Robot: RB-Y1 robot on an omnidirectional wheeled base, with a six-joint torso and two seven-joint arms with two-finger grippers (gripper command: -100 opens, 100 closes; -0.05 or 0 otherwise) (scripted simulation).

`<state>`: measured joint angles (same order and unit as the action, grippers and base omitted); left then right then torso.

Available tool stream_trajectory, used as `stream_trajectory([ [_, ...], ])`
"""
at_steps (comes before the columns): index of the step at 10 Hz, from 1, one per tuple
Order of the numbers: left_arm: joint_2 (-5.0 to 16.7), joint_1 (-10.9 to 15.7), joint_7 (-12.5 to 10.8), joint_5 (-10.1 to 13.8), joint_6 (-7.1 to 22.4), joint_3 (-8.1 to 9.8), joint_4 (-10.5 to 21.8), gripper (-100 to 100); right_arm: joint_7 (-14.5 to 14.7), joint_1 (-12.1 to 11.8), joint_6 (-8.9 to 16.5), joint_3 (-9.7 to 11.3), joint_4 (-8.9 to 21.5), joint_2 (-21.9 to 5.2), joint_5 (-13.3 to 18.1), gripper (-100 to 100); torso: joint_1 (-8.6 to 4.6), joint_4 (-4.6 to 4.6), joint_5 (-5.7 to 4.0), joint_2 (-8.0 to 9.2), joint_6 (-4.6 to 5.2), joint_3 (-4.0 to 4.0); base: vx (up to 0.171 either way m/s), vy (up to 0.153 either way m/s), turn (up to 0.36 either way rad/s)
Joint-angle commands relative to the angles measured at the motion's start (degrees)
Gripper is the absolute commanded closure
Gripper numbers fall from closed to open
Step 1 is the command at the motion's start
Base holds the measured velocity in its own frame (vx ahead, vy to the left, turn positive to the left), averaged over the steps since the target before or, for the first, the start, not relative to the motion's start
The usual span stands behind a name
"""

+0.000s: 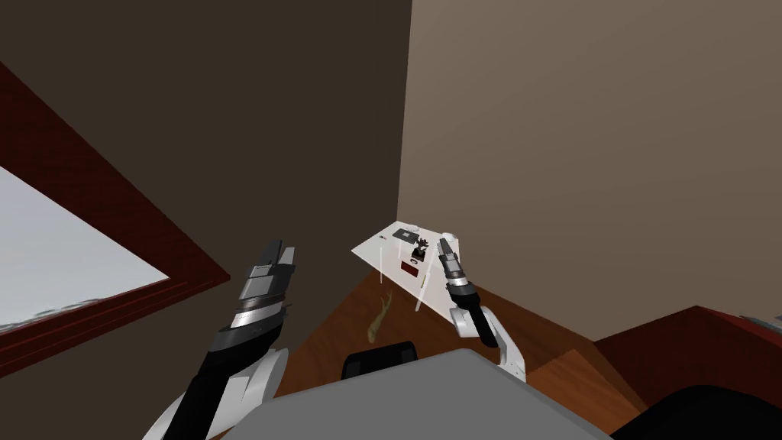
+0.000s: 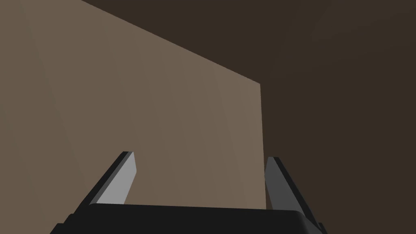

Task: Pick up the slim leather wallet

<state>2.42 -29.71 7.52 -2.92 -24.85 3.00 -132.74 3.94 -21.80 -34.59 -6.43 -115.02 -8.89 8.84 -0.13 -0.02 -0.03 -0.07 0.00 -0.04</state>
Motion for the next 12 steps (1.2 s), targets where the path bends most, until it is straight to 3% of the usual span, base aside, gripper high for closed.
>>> stream_trajectory([
  [1,0.0,0.0,0.0,0.0,0.0,0.00,0.0,0,0.7,0.6,-0.5,-0.4,2.5,-0.4,0.6,-100,0.00,0.00,0.00,0.00,0.00,0.00,0.005,-0.030,0.087],
  [12,0.0,0.0,0.0,0.0,0.0,0.01,0.0,0,9.0,5.4,-4.8,-3.9,20.1,-4.7,9.2,-100,-0.02,0.00,-0.01,0.01,0.04,0.00,0.001,-0.035,0.145],
])
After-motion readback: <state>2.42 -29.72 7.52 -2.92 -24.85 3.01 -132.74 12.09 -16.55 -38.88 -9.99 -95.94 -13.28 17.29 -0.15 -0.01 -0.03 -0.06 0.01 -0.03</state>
